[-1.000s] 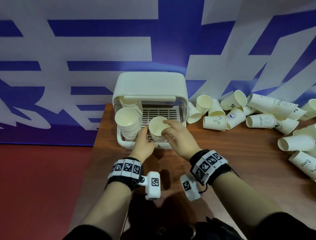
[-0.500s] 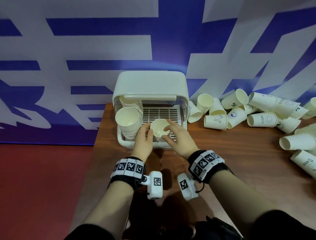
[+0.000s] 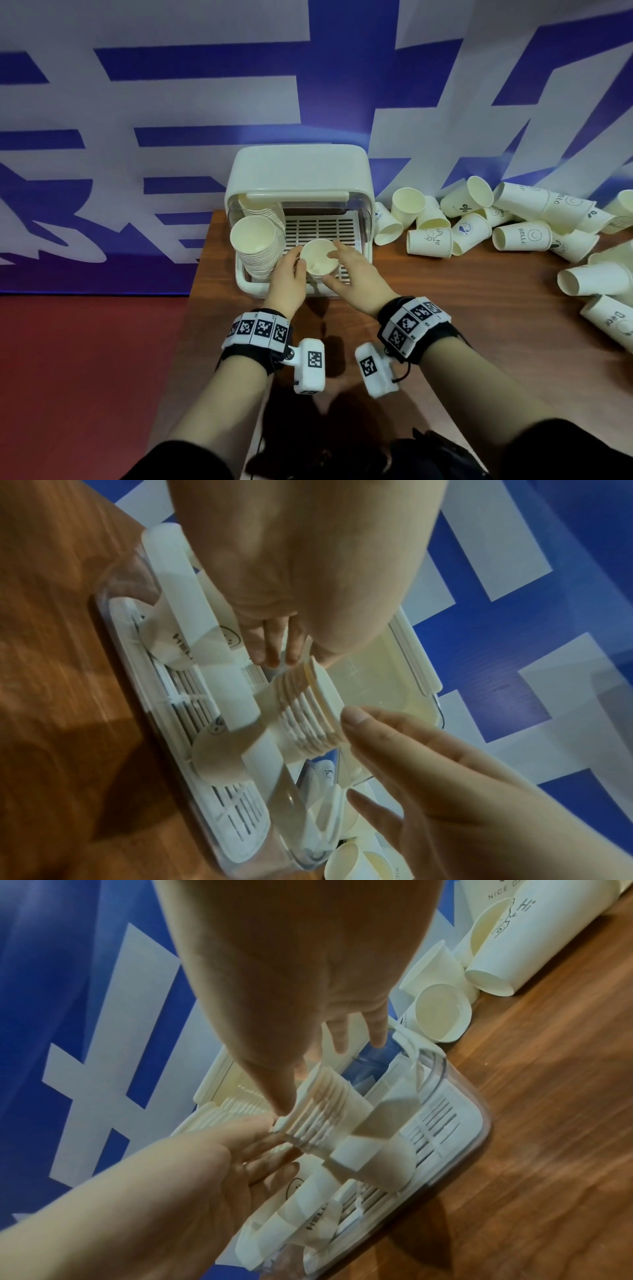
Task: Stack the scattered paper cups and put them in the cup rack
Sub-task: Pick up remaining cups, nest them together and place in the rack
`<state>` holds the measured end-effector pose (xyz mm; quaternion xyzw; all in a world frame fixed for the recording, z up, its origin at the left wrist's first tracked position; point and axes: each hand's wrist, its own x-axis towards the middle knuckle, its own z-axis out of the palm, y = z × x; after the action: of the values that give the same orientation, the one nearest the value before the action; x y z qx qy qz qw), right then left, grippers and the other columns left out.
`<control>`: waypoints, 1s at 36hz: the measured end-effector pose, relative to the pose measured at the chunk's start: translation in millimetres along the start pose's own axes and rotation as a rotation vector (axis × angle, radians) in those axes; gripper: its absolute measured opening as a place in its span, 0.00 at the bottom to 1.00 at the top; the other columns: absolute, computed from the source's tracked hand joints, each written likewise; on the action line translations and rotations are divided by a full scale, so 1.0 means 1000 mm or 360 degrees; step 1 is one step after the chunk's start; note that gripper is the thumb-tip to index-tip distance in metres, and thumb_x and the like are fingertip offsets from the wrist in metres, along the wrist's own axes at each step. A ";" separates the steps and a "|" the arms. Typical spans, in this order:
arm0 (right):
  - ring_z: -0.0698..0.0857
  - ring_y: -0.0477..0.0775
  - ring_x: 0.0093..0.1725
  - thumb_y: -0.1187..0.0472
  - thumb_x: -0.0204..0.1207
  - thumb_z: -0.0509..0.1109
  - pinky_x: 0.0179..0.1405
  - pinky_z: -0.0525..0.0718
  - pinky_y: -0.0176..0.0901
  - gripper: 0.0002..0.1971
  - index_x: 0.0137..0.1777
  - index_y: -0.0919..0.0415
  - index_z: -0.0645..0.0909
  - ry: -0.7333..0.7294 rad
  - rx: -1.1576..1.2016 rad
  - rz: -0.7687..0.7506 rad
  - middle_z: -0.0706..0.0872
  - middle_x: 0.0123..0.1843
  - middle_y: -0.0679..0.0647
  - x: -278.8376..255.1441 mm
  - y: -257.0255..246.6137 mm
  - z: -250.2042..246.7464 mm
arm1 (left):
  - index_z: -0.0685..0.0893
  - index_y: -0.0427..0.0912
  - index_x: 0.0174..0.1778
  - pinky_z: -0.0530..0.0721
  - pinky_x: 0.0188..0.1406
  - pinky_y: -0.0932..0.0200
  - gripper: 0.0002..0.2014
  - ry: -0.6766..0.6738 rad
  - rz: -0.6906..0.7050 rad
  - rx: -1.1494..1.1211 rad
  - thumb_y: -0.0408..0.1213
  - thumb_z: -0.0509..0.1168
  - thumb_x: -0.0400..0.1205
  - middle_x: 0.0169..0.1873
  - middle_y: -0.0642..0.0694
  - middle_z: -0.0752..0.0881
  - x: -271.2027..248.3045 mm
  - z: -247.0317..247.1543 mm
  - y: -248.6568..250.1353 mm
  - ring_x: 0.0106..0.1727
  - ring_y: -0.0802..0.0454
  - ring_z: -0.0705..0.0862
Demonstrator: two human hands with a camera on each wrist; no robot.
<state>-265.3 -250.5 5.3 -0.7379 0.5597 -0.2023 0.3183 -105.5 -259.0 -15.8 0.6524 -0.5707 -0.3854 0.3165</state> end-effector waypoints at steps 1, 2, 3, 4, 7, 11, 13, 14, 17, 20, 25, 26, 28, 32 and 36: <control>0.58 0.53 0.82 0.53 0.78 0.69 0.79 0.61 0.56 0.26 0.74 0.59 0.71 0.0010 0.0029 -0.0009 0.60 0.83 0.56 -0.002 0.000 -0.001 | 0.73 0.42 0.75 0.72 0.73 0.41 0.19 -0.0005 -0.0010 0.0014 0.38 0.53 0.88 0.69 0.42 0.79 0.000 0.000 0.000 0.71 0.46 0.76; 0.57 0.53 0.83 0.52 0.78 0.70 0.79 0.61 0.57 0.26 0.74 0.59 0.71 0.0029 0.0057 -0.0013 0.60 0.83 0.57 -0.003 0.000 -0.002 | 0.72 0.42 0.76 0.72 0.74 0.41 0.20 -0.0012 -0.0028 0.0021 0.39 0.53 0.88 0.70 0.42 0.78 -0.001 0.000 0.000 0.72 0.46 0.75; 0.57 0.52 0.83 0.52 0.78 0.70 0.79 0.61 0.57 0.26 0.74 0.59 0.71 0.0048 0.0080 -0.0011 0.60 0.83 0.58 -0.005 0.001 -0.004 | 0.71 0.43 0.77 0.71 0.74 0.40 0.21 -0.0016 -0.0047 0.0023 0.40 0.54 0.87 0.72 0.42 0.77 -0.002 0.000 0.002 0.73 0.45 0.74; 0.57 0.51 0.83 0.52 0.78 0.70 0.79 0.61 0.55 0.26 0.74 0.59 0.72 0.0064 0.0094 -0.0005 0.60 0.83 0.58 -0.007 0.001 -0.006 | 0.69 0.43 0.78 0.71 0.75 0.40 0.21 -0.0016 -0.0063 0.0032 0.40 0.54 0.87 0.73 0.41 0.75 -0.004 0.000 0.004 0.74 0.44 0.73; 0.58 0.50 0.82 0.53 0.79 0.68 0.79 0.60 0.46 0.23 0.72 0.58 0.73 0.0133 0.0134 -0.0011 0.63 0.82 0.56 -0.014 0.002 -0.012 | 0.66 0.42 0.80 0.64 0.79 0.49 0.23 -0.0004 -0.0017 0.0101 0.39 0.55 0.88 0.77 0.42 0.70 -0.013 0.000 0.014 0.78 0.44 0.68; 0.62 0.50 0.81 0.58 0.81 0.66 0.74 0.56 0.35 0.21 0.73 0.60 0.73 0.0230 0.0173 -0.0002 0.66 0.81 0.55 -0.027 0.006 -0.020 | 0.66 0.41 0.79 0.55 0.82 0.47 0.24 0.0080 0.0181 0.0408 0.39 0.57 0.87 0.81 0.41 0.61 -0.024 0.003 0.029 0.82 0.45 0.57; 0.65 0.51 0.79 0.58 0.80 0.67 0.75 0.59 0.37 0.21 0.72 0.60 0.74 0.0263 0.0182 0.0020 0.68 0.80 0.55 -0.035 0.010 -0.025 | 0.68 0.42 0.78 0.53 0.82 0.45 0.23 0.0131 0.0277 0.0535 0.39 0.58 0.86 0.81 0.42 0.59 -0.027 0.006 0.036 0.82 0.45 0.55; 0.67 0.52 0.78 0.58 0.80 0.67 0.76 0.61 0.40 0.20 0.71 0.60 0.75 0.0279 0.0187 0.0027 0.70 0.79 0.55 -0.039 0.013 -0.028 | 0.69 0.41 0.77 0.53 0.82 0.46 0.22 0.0139 0.0322 0.0556 0.39 0.58 0.86 0.81 0.42 0.60 -0.028 0.009 0.040 0.82 0.45 0.55; 0.74 0.53 0.73 0.61 0.79 0.68 0.69 0.66 0.33 0.16 0.66 0.62 0.78 0.0325 0.0189 0.0024 0.77 0.73 0.56 -0.052 0.022 -0.039 | 0.72 0.40 0.74 0.56 0.80 0.48 0.21 0.0140 0.0477 0.0567 0.38 0.60 0.85 0.77 0.42 0.67 -0.033 0.019 0.053 0.80 0.45 0.60; 0.75 0.51 0.71 0.62 0.80 0.67 0.64 0.64 0.26 0.14 0.64 0.63 0.79 0.0362 0.0199 0.0058 0.79 0.70 0.55 -0.067 0.031 -0.053 | 0.74 0.40 0.73 0.56 0.80 0.47 0.20 0.0144 0.0514 0.0580 0.38 0.61 0.84 0.75 0.42 0.70 -0.037 0.033 0.063 0.78 0.44 0.63; 0.76 0.50 0.68 0.61 0.80 0.66 0.64 0.69 0.34 0.15 0.65 0.61 0.79 0.0431 0.0229 0.0206 0.79 0.68 0.53 -0.093 0.055 -0.071 | 0.72 0.43 0.74 0.54 0.78 0.49 0.20 0.0058 0.0466 0.0615 0.39 0.60 0.84 0.76 0.46 0.68 -0.049 0.058 0.080 0.79 0.48 0.58; 0.77 0.49 0.66 0.61 0.80 0.67 0.59 0.68 0.31 0.14 0.64 0.61 0.79 0.0459 0.0230 0.0219 0.80 0.66 0.52 -0.098 0.060 -0.076 | 0.73 0.43 0.73 0.53 0.78 0.50 0.20 0.0038 0.0469 0.0607 0.39 0.60 0.84 0.76 0.46 0.68 -0.050 0.063 0.083 0.79 0.48 0.58; 0.77 0.46 0.62 0.62 0.80 0.66 0.56 0.66 0.28 0.13 0.63 0.61 0.79 0.0508 0.0234 0.0265 0.81 0.62 0.51 -0.107 0.071 -0.086 | 0.73 0.44 0.72 0.54 0.79 0.48 0.20 -0.0006 0.0476 0.0609 0.39 0.60 0.84 0.76 0.46 0.68 -0.053 0.075 0.088 0.79 0.48 0.58; 0.77 0.46 0.62 0.62 0.80 0.66 0.60 0.69 0.33 0.13 0.64 0.62 0.79 0.0572 0.0271 0.0398 0.81 0.62 0.52 -0.119 0.090 -0.106 | 0.72 0.45 0.74 0.54 0.80 0.46 0.21 -0.0129 0.0426 0.0640 0.41 0.60 0.84 0.77 0.47 0.67 -0.051 0.098 0.099 0.80 0.48 0.57; 0.76 0.44 0.61 0.60 0.81 0.65 0.58 0.69 0.32 0.14 0.64 0.60 0.78 0.0577 0.0275 0.0479 0.81 0.64 0.52 -0.125 0.106 -0.124 | 0.70 0.46 0.75 0.55 0.79 0.49 0.22 -0.0214 0.0416 0.0695 0.41 0.60 0.84 0.77 0.48 0.67 -0.046 0.122 0.111 0.80 0.49 0.59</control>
<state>-456.8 -179.7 27.1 -0.5680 0.6918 -0.3288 0.3011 -268.4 -226.4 24.3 0.5988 -0.7395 -0.2514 0.1768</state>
